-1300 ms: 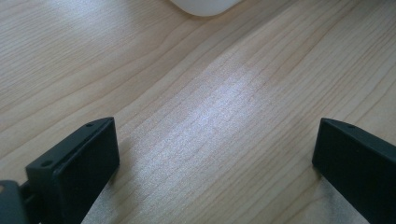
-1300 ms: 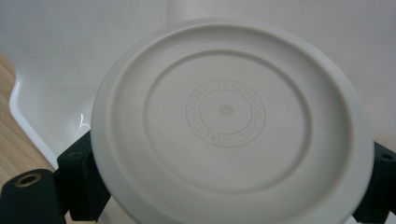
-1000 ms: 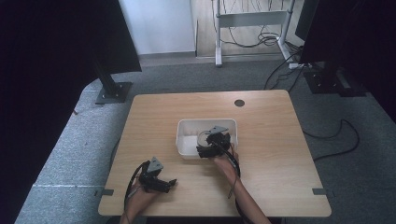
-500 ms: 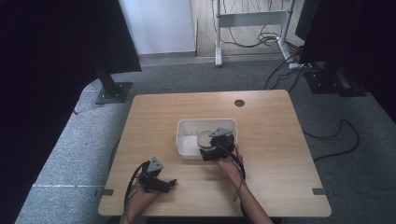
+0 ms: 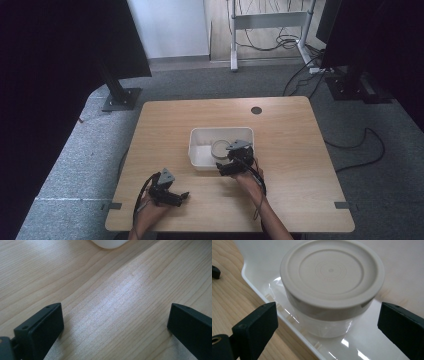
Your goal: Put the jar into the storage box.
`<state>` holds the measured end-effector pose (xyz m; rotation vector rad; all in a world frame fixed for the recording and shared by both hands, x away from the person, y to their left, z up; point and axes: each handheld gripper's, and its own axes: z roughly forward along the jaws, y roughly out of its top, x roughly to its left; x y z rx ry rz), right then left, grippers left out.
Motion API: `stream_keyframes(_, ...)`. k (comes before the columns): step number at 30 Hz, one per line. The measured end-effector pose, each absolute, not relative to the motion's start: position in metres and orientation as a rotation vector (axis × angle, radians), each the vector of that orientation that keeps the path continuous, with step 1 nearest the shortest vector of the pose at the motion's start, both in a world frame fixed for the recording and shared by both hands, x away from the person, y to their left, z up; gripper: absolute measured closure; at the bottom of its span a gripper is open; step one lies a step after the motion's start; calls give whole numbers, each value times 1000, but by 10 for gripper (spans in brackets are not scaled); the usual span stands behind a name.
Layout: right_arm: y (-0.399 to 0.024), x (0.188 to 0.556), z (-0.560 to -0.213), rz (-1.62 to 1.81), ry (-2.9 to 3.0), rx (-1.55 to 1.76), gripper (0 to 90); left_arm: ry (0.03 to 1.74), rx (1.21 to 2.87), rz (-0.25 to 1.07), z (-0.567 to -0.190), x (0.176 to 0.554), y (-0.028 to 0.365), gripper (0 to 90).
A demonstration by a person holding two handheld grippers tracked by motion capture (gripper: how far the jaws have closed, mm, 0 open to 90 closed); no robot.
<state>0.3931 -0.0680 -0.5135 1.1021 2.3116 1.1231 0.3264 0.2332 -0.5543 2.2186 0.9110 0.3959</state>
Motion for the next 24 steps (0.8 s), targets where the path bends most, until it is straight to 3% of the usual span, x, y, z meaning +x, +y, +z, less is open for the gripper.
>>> stream_keyframes(24,-80,369,-517,1149,2357,1056,26,911,2218,396,-554,326,233,3)
